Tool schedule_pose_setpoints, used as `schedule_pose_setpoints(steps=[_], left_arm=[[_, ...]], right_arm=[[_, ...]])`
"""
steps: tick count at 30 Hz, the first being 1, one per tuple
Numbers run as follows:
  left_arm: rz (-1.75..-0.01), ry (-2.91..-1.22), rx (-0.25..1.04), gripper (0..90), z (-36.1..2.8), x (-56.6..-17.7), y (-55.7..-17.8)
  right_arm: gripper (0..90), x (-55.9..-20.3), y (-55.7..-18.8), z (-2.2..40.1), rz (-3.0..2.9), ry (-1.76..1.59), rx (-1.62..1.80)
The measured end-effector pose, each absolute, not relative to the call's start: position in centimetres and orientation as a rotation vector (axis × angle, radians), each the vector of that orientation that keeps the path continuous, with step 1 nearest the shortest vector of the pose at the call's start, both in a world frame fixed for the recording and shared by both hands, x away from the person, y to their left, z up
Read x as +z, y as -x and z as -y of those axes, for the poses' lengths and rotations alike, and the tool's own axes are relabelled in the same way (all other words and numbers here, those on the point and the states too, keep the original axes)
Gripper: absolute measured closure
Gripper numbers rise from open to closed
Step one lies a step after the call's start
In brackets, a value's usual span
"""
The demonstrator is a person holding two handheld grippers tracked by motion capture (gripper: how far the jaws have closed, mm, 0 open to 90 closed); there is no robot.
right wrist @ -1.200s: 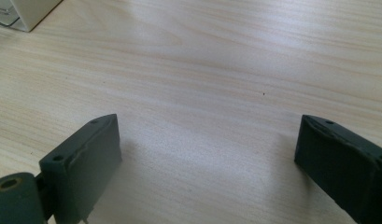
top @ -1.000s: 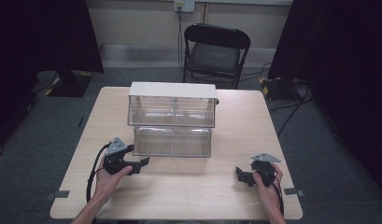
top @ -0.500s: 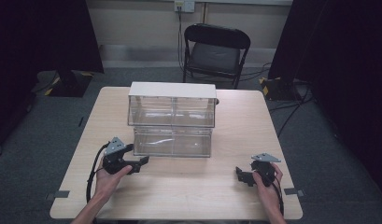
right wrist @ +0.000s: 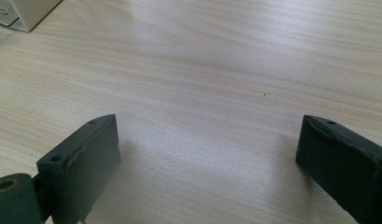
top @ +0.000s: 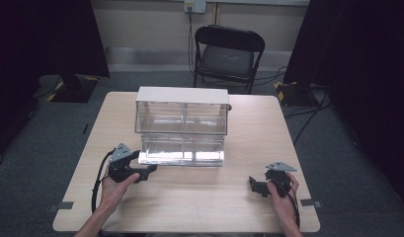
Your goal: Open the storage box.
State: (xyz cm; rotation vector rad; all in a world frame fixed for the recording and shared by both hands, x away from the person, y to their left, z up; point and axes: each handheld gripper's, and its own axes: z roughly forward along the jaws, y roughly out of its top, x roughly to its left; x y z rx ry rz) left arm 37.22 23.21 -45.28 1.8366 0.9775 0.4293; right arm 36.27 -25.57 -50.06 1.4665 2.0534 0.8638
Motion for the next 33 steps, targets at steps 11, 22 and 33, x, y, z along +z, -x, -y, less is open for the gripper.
schedule_pose_setpoints(steps=[11, 22, 33], left_arm=[[-0.981, -1.849, 0.433, 15.0, -23.24, -45.08, -37.53], [-0.986, -1.861, 0.462, 14.7, -23.44, -44.28, -37.9], [-1.0, -1.859, 0.453, 15.6, -23.07, -44.21, -38.23]], right_arm=[[5.4, -50.06, -36.28, 25.57, -2.054, -1.466, 0.864], [5.3, -50.06, -36.27, 25.55, -2.052, -1.466, 0.863], [5.3, -50.07, -36.27, 25.51, -2.058, -1.458, 0.868]])
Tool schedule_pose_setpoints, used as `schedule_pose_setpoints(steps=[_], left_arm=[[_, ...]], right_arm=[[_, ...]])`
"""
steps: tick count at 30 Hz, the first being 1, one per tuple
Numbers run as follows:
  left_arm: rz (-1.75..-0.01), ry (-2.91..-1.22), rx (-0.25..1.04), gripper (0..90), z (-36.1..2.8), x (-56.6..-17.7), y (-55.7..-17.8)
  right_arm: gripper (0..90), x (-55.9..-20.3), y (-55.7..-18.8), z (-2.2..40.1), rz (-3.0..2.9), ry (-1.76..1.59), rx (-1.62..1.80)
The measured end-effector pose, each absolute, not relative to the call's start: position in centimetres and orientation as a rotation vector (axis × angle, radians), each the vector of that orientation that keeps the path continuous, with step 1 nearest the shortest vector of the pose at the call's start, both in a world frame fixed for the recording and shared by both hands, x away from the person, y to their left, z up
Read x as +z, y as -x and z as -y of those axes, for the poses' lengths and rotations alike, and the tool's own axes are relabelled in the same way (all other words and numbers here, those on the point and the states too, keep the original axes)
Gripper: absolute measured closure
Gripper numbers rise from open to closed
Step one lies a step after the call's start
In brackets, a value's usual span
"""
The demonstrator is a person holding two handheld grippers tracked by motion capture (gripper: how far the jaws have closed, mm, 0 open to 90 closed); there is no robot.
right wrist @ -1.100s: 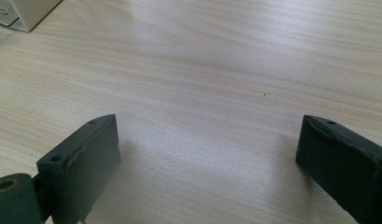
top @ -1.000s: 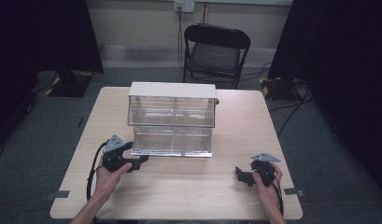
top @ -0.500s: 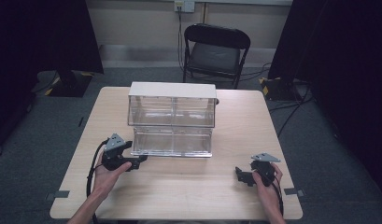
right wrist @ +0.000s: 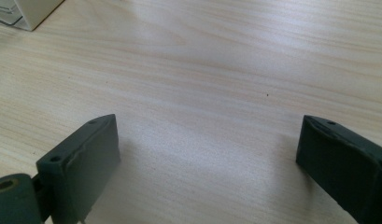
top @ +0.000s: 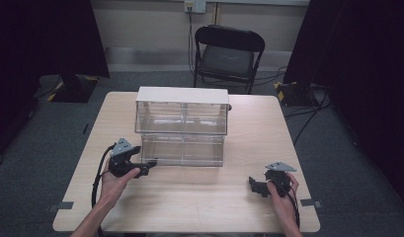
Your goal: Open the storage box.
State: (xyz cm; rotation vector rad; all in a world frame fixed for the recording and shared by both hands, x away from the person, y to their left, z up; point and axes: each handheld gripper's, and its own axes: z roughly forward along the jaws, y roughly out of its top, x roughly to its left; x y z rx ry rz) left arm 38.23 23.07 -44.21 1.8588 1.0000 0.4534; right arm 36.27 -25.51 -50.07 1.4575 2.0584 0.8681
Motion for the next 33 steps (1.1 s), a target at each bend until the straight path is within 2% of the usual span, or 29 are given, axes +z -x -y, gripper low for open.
schedule_pose_setpoints(steps=[14, 33], left_arm=[[-1.011, -1.89, 0.49, 16.4, -22.9, -44.4, -38.4], [-0.973, -1.881, 0.46, 15.2, -22.6, -43.1, -38.9]], right_arm=[[5.3, -50.1, -36.3, 25.5, -2.058, -1.458, 0.868], [5.3, -50.1, -36.3, 25.5, -2.059, -1.458, 0.868]])
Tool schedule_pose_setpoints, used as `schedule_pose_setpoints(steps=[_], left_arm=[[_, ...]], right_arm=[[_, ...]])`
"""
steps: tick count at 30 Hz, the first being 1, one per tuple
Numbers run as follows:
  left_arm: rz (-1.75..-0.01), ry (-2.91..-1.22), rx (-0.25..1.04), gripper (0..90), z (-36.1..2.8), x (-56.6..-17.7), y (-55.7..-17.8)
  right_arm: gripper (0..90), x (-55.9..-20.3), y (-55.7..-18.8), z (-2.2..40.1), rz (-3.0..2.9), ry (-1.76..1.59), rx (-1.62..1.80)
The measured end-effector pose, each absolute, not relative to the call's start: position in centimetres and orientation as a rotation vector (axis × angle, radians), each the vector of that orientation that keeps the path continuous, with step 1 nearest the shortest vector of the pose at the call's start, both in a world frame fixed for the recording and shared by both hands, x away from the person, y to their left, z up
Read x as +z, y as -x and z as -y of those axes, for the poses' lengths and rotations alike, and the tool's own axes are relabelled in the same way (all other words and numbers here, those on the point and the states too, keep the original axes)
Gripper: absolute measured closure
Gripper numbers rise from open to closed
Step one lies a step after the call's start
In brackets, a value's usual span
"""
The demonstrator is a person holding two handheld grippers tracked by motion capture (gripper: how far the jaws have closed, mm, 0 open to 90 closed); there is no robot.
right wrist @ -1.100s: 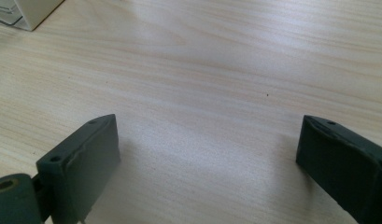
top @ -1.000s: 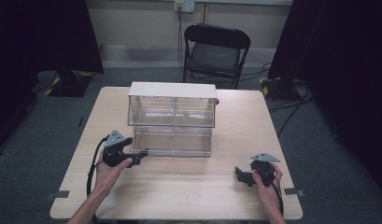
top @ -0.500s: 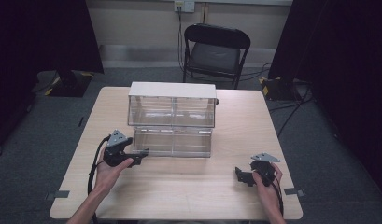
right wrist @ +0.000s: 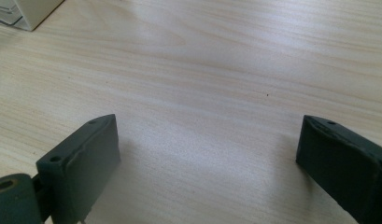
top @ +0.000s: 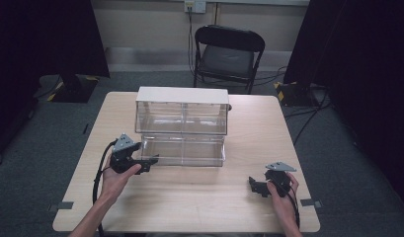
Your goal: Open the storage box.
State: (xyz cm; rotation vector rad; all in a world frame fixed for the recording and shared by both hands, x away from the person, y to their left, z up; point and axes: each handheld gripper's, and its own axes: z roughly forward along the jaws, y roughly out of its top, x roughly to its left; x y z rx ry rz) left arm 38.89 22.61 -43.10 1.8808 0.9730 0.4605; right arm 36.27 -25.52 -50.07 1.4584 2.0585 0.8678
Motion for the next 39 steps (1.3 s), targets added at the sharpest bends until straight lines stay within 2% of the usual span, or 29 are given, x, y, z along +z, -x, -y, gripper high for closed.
schedule_pose_setpoints(steps=[31, 34, 39], left_arm=[[-0.988, -1.876, 0.455, 13.0, -22.36, -42.63, -39.4], [-0.976, -1.86, 0.475, 16.7, -22.46, -42.23, -39.17], [-0.977, -1.857, 0.474, 15.6, -22.42, -42.21, -39.33]], right_arm=[[5.3, -50.07, -36.28, 25.52, -2.059, -1.458, 0.868], [5.3, -50.07, -36.27, 25.52, -2.059, -1.458, 0.868], [5.3, -50.07, -36.27, 25.52, -2.058, -1.458, 0.868]])
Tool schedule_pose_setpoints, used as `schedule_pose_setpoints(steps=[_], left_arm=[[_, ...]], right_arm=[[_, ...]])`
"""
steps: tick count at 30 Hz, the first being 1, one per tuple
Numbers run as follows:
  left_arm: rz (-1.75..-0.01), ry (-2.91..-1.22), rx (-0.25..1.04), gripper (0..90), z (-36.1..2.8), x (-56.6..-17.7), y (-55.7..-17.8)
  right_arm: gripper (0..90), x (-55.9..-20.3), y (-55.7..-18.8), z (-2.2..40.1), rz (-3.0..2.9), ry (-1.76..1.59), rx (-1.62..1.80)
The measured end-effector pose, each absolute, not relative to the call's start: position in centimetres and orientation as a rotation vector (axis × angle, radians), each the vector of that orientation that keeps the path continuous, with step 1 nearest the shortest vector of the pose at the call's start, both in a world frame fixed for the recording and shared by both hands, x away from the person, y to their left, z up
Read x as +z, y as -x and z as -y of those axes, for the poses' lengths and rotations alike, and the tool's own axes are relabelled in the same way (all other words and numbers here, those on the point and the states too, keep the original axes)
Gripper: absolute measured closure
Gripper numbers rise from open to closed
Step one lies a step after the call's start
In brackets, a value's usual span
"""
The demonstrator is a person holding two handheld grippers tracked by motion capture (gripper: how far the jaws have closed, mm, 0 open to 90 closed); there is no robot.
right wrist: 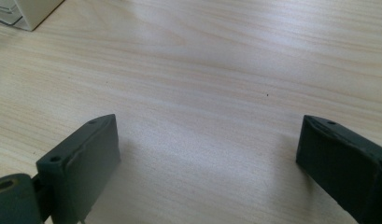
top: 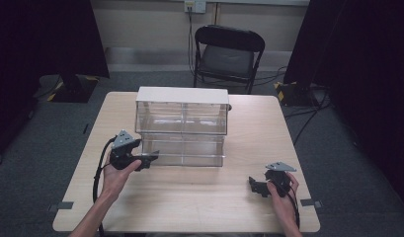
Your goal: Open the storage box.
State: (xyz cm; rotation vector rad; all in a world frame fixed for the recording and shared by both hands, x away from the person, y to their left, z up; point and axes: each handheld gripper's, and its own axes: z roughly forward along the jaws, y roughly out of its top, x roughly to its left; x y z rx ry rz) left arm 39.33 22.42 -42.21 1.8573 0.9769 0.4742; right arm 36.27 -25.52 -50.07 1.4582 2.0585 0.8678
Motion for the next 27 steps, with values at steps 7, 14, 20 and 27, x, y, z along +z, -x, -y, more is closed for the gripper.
schedule_pose_setpoints(steps=[7, 14, 20, 27], left_arm=[[-0.979, -1.855, 0.47, 15.7, -22.4, -42.09, -39.46], [-0.983, -1.854, 0.459, 15.8, -22.49, -42.02, -39.53], [-0.982, -1.849, 0.493, 16.6, -22.54, -41.93, -39.31], [-0.978, -1.839, 0.502, 16.3, -22.76, -41.6, -39.4]], right_arm=[[5.3, -50.07, -36.28, 25.52, -2.059, -1.458, 0.868], [5.3, -50.07, -36.27, 25.52, -2.059, -1.458, 0.868], [5.3, -50.07, -36.27, 25.52, -2.059, -1.458, 0.868], [5.3, -50.07, -36.27, 25.52, -2.059, -1.458, 0.868]])
